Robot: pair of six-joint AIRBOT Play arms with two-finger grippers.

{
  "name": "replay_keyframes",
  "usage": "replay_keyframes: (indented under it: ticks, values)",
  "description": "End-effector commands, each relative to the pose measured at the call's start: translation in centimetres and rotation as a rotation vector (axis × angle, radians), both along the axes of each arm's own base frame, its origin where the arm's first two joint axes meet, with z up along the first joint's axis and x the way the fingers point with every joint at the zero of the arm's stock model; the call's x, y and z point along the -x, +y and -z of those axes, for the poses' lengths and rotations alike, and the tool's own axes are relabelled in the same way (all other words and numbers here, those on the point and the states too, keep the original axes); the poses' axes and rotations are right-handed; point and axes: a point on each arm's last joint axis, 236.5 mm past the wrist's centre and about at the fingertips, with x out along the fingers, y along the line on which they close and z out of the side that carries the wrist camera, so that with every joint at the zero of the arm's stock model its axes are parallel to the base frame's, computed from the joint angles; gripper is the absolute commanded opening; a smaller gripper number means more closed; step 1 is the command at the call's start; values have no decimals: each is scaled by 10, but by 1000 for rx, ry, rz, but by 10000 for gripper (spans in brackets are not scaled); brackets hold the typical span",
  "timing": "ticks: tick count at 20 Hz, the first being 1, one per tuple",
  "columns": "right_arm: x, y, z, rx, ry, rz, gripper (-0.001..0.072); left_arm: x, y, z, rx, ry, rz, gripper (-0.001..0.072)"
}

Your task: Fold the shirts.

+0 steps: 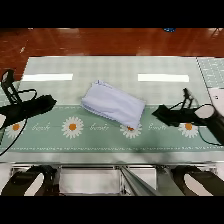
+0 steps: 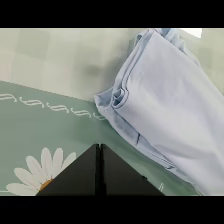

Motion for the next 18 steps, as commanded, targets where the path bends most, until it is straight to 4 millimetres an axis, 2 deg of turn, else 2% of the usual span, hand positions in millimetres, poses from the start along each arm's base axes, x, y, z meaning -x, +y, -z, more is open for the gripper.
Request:
replay_keyframes:
  ticks: [1,6,7,8,9,10,12,13,15,18]
  values:
    - [-9,40,19,-171,28,13,409,-1,-6,9,36,38,-1,26]
    - [-34,86,31,-252,81,-88,408,3,-25,23,45,90,52,26]
    - [-38,98,29,-267,86,-128,379,4,-30,26,44,101,67,26]
    - [-43,113,23,-281,74,-187,267,5,-34,29,43,109,79,26]
    - [-50,128,12,-293,39,-254,123,5,-38,32,41,118,91,26]
    - [-59,142,-5,-298,-30,-335,17,6,-41,35,40,124,101,26]
    - [-84,164,-45,-300,-148,-411,16,6,-46,40,37,135,114,26]
    - [-101,172,-72,-297,-219,-435,16,5,-48,42,37,139,117,26]
    - [-137,178,-128,-279,-349,-437,16,3,-50,47,36,147,119,26]
    - [-185,163,-217,-224,-547,-400,16,3,-50,54,36,170,118,26]
